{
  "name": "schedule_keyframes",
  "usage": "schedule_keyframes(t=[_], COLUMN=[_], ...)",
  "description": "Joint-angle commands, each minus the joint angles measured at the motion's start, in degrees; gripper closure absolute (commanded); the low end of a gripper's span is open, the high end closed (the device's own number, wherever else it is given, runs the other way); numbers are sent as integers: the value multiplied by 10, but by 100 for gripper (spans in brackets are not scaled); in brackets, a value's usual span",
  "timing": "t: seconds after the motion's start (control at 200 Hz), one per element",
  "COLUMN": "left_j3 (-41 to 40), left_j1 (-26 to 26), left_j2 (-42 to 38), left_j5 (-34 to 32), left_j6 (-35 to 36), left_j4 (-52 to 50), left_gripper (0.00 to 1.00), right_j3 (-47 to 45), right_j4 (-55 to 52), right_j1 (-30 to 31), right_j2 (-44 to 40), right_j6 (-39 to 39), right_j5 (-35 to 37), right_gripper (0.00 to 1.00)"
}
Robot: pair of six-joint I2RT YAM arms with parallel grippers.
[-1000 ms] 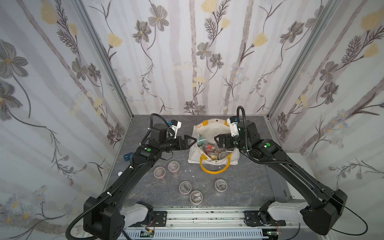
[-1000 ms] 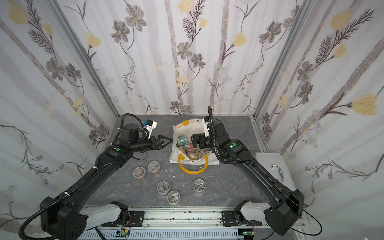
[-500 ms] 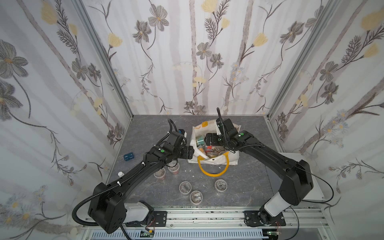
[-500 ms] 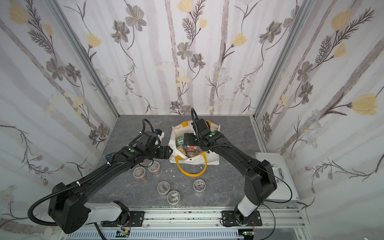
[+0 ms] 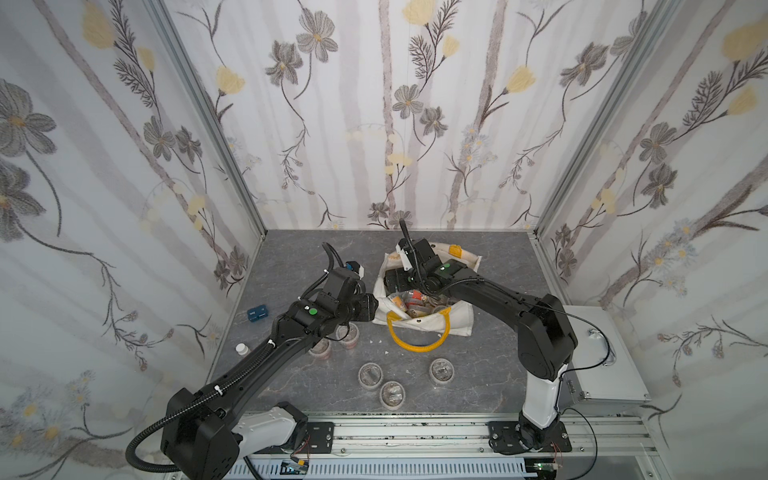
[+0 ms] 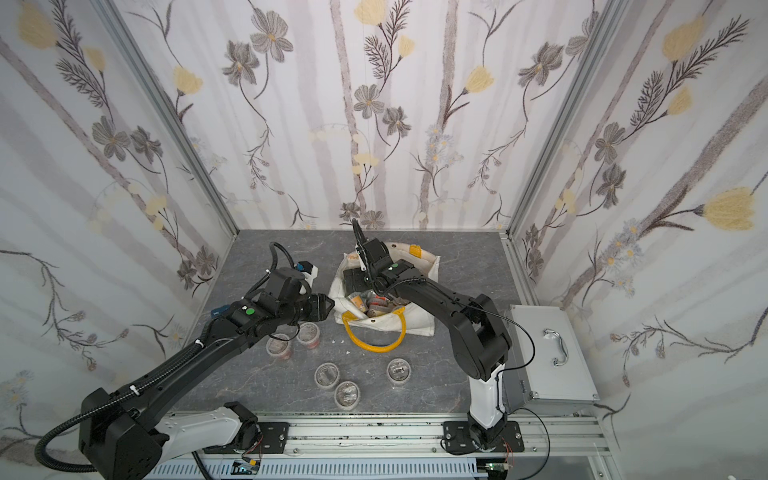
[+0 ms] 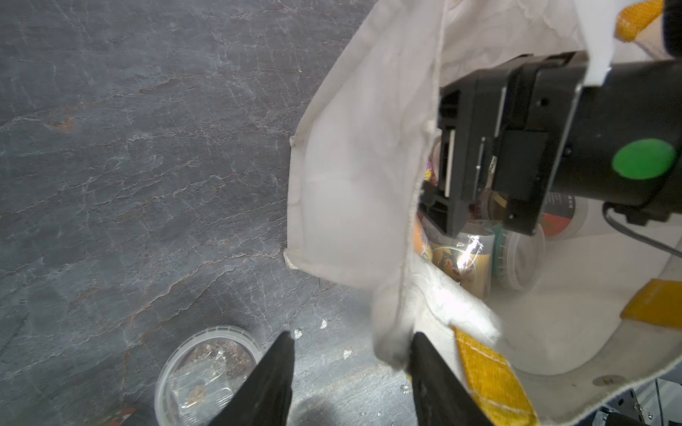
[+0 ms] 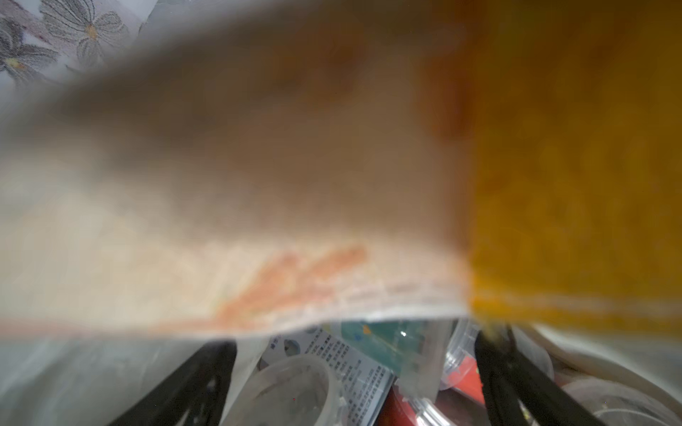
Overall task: Take out the seed jars from the canvas bag
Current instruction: Pick up the seed jar from the canvas bag.
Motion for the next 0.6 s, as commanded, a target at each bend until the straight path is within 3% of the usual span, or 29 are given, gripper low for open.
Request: schedule_keyframes(t=[0.0,0.325,0.595], left_j3=[-2,-9,-12], left_j1=[1,0,1], left_j2=[-5,-8,-27], left_j5=[5,16,15], left_j6=[-11,-11,-5], left_j4=[-3,4,5], left_gripper=[48,48,42], right_j3=[6,31,34], right_j4=[28,20,16], right_j1=[1,2,-2], right_j2=[14,68,65], right_j6=[1,8,9], right_j5=[13,52,79], right_gripper=[4,7,24])
